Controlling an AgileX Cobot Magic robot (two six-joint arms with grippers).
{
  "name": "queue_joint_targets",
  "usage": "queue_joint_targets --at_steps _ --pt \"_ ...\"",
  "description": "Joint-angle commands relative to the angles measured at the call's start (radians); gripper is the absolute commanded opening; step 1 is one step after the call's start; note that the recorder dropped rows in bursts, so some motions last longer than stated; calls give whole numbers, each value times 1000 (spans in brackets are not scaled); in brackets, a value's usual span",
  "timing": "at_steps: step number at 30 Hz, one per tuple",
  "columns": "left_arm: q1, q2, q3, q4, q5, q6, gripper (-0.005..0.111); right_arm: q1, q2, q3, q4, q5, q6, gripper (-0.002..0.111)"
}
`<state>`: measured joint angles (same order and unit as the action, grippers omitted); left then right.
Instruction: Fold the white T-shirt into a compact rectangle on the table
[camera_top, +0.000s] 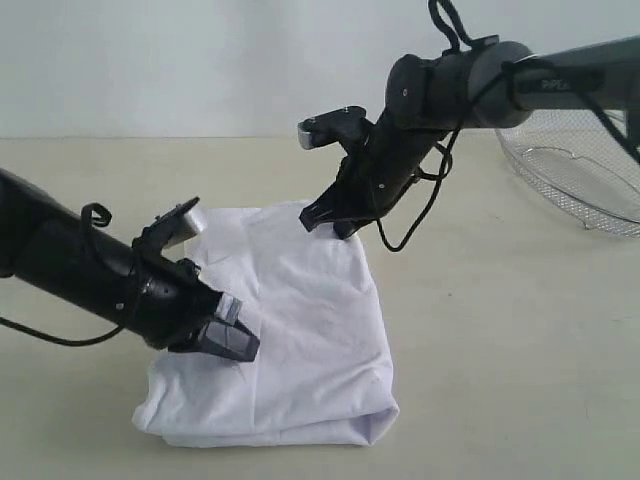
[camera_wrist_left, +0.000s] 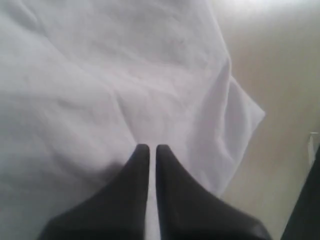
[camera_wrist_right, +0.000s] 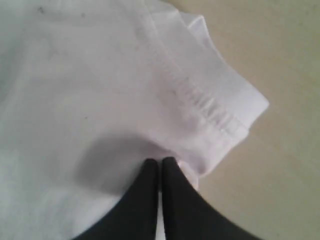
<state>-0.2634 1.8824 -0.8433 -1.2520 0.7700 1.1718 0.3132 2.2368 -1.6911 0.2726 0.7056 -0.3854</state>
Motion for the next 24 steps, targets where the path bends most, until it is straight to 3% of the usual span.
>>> queue_joint_targets --at_steps 1,8,12,15,18,21,24 --pt "-16 -27 84 -23 -73 3 4 -21 71 -109 4 37 -4 0" --pt "-16 -28 171 -49 -53 39 4 -102 43 -202 7 177 28 0" --pt "-16 -92 167 -215 71 194 4 -144 -44 -202 7 285 -23 0" --pt "-16 -179 167 -297 47 220 4 -198 -67 -202 31 415 -45 0" --pt "-14 -257 167 -248 -21 217 4 -272 -64 -202 196 515 -144 0" --pt "-14 -316 167 -177 -88 186 4 -357 -62 -157 524 515 -315 0" --pt "-14 -352 167 -162 -164 170 4 -419 -62 -82 729 515 -428 0"
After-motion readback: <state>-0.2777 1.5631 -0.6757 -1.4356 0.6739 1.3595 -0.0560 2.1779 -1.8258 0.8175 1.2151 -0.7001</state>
